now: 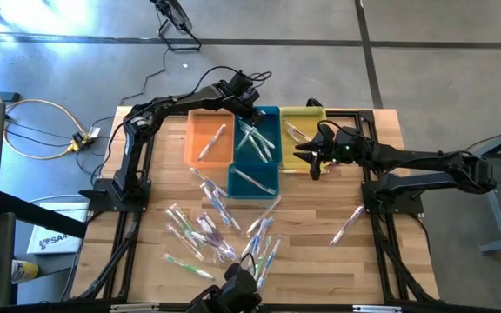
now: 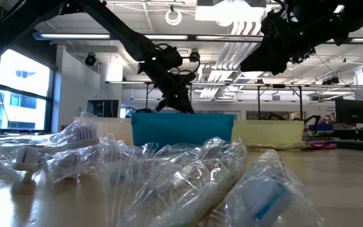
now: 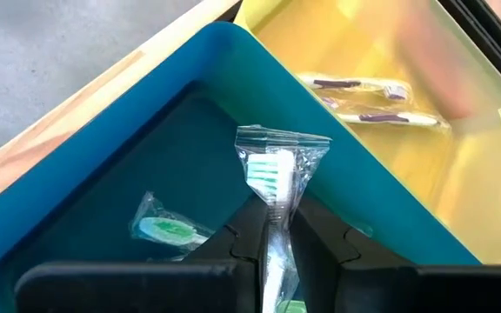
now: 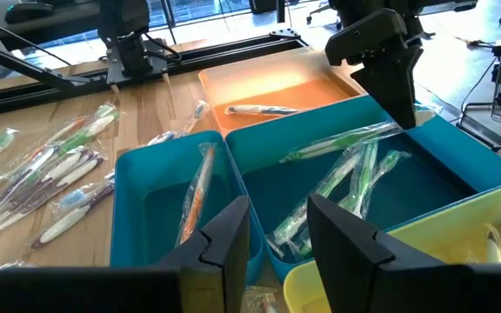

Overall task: Pick & Place Toothbrushes
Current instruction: Put the green toothbrush into the top blue bin, then put the blue toothbrush into the orange bin

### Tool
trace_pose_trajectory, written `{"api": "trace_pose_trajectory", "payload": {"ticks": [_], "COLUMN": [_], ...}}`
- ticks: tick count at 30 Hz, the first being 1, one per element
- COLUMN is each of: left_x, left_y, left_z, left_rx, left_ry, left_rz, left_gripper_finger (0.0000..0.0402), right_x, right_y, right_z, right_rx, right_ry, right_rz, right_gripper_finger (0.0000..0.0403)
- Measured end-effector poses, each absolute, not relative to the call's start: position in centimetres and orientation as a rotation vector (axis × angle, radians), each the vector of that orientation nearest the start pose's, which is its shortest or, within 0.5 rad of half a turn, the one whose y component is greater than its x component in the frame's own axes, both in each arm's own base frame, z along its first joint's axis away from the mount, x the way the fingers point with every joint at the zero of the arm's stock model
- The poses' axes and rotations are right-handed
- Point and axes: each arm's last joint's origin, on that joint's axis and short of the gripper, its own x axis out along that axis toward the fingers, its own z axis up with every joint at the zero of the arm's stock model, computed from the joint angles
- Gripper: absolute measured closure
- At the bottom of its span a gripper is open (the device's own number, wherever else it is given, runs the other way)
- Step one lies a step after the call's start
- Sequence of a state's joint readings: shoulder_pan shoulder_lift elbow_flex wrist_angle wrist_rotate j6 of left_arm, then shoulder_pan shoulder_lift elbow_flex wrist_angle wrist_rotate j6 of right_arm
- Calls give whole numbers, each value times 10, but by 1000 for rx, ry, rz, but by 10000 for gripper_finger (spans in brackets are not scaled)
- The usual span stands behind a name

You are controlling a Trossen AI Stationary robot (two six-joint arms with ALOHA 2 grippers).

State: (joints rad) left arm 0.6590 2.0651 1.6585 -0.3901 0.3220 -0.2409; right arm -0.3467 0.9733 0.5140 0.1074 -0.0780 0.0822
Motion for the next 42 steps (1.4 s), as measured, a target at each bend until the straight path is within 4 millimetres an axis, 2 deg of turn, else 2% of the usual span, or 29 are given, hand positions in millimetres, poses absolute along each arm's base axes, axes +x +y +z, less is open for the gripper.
{"api": "trace_pose_trajectory", "payload": {"ticks": [6,13,17,42], "left_x": [370,372,373,374], "left_y": [275,277,278,279], "left_z": [226,229,232,234], "left_rx": [-598,-576,-563,-563], "left_ry": [671,629,600,580], "left_rz": [405,404,402,401], "left_gripper_finger": [350,277,257,254], "right_x": [197,197,197,197], "right_y": [-69,-69,-69,-69], "right_z": [234,234,234,234], "right_rx": [155,155,155,148], "right_ry": [334,334,334,335], "right_rz": [-280,-280,-280,-280], "right_gripper_finger": [292,292,292,292]}}
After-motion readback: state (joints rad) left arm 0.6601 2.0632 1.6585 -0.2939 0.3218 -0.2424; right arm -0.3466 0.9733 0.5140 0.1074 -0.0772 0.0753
